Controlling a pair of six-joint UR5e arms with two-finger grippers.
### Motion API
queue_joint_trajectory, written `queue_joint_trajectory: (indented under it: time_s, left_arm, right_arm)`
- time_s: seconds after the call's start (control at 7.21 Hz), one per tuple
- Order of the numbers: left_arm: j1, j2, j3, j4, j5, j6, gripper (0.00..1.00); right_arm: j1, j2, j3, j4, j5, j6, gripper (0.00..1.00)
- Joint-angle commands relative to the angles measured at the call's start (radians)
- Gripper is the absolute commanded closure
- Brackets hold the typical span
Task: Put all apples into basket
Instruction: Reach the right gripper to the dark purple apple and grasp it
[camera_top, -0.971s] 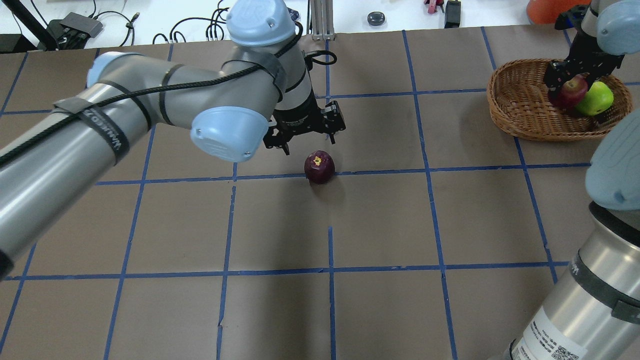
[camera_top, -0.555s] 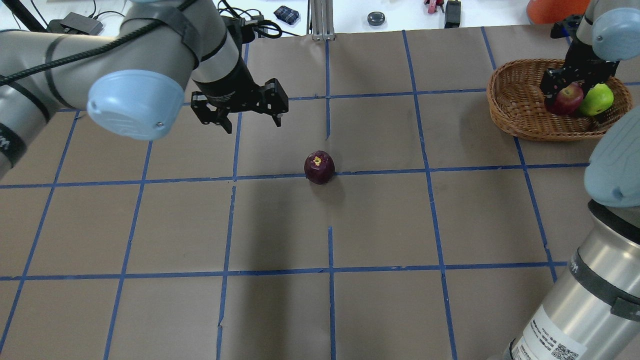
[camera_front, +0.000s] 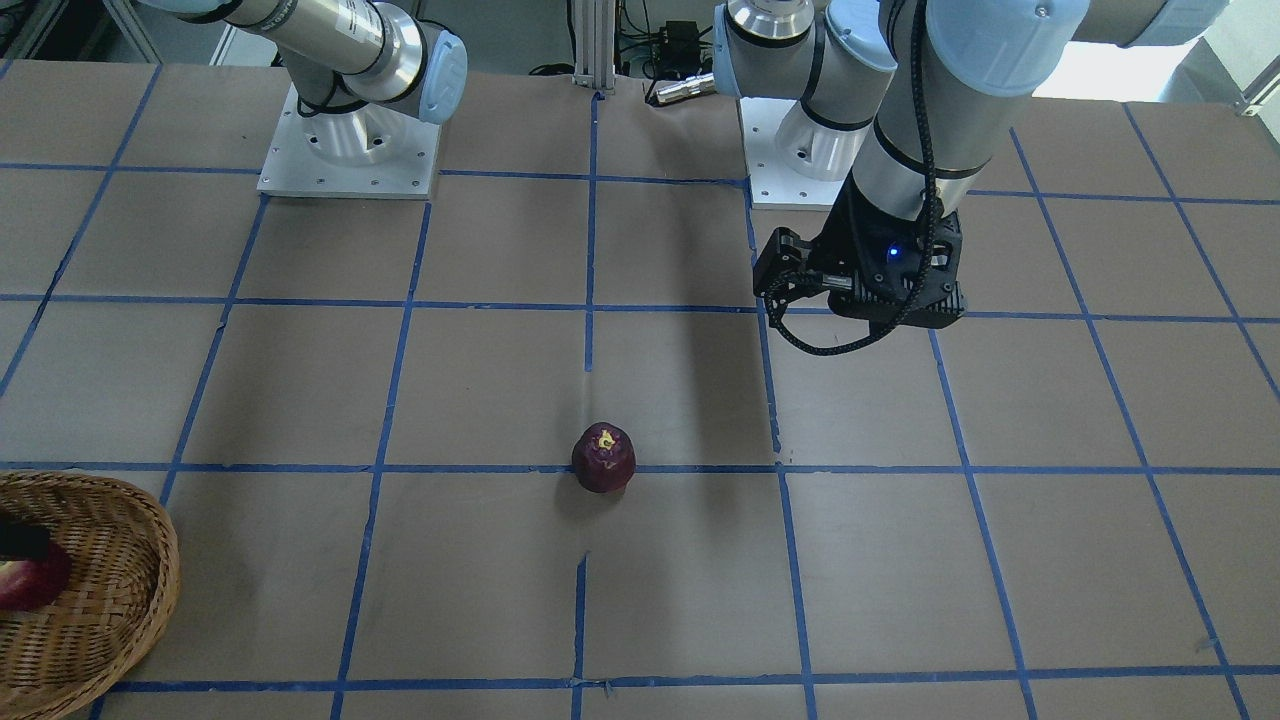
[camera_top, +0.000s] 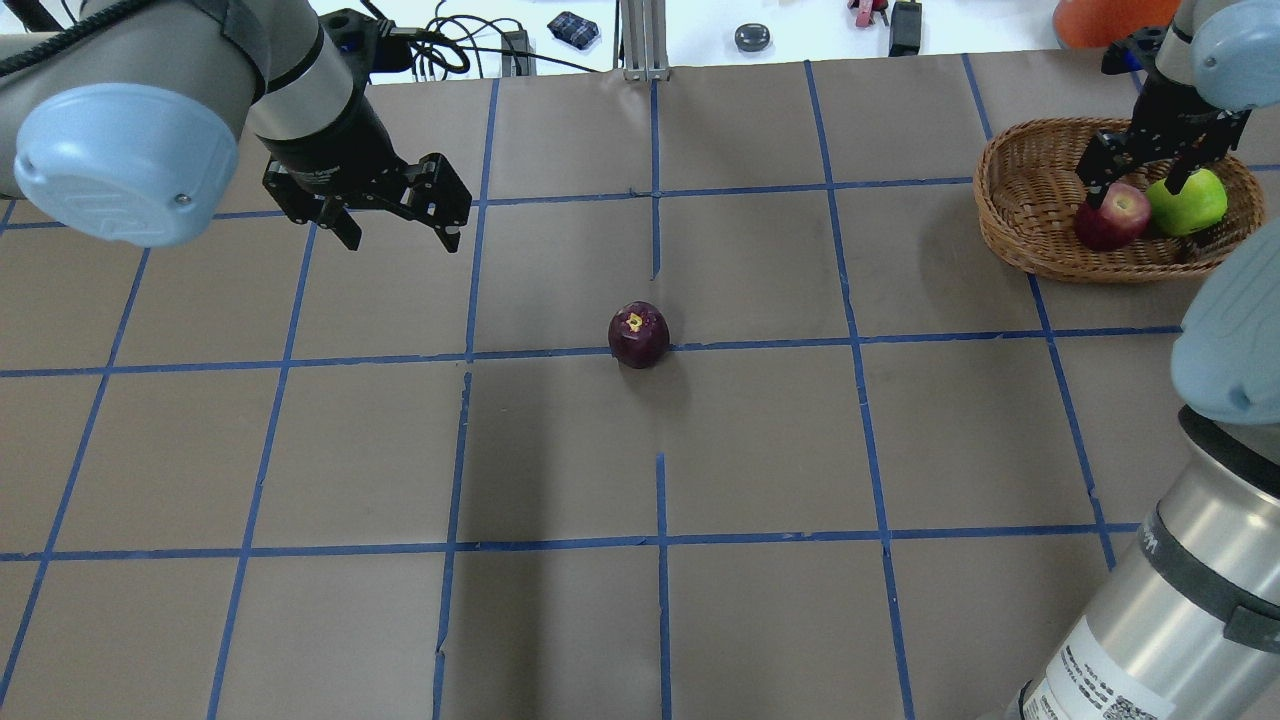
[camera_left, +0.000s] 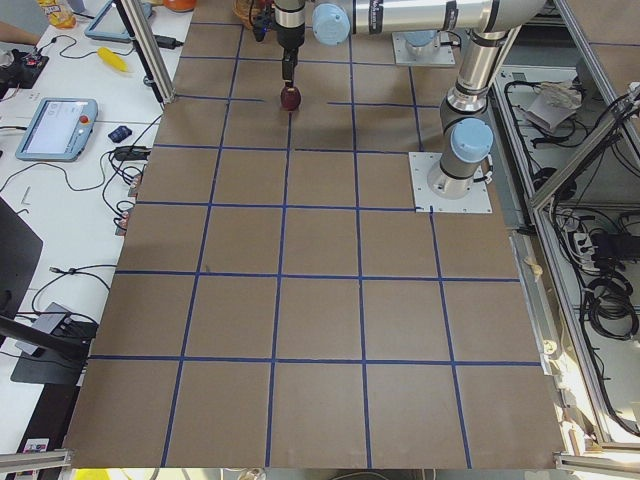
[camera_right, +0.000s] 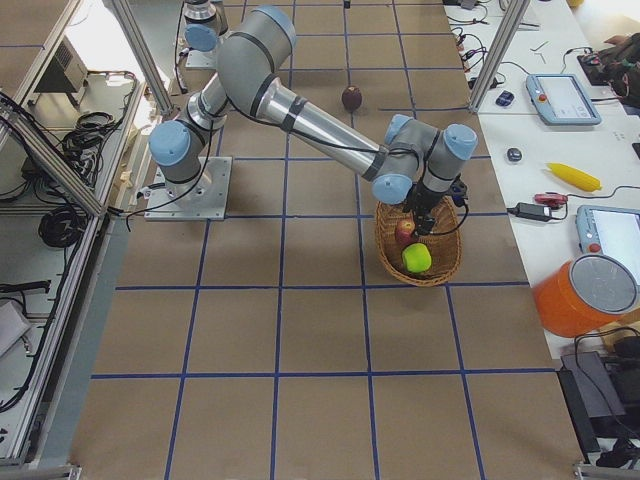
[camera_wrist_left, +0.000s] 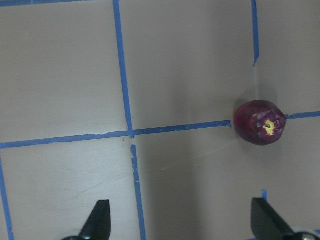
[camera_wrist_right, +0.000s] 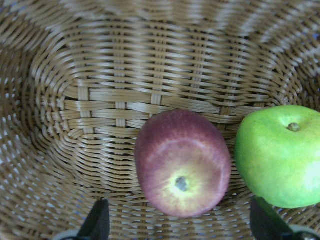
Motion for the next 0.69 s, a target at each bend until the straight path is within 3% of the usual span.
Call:
queue_joint_trajectory:
  time_s: [0.0,0.42,0.55]
  left_arm:
    - [0.004,0.000,0.022,-0.046,0.014,-0.001,0.00]
    - [0.005,0.000,0.031,-0.044,0.002,-0.002,0.00]
    - [0.005,0.000,0.033,-0.044,0.005,-0.002,0.00]
  right_arm:
    - [0.095,-0.101,-0.001,0.160,0.084,0.098,0.00]
    - [0.324,-0.166,0.041,0.238,0.291,0.218,0.00]
    - [0.399,-0.169,0.055,0.233,0.296,0.329,0.00]
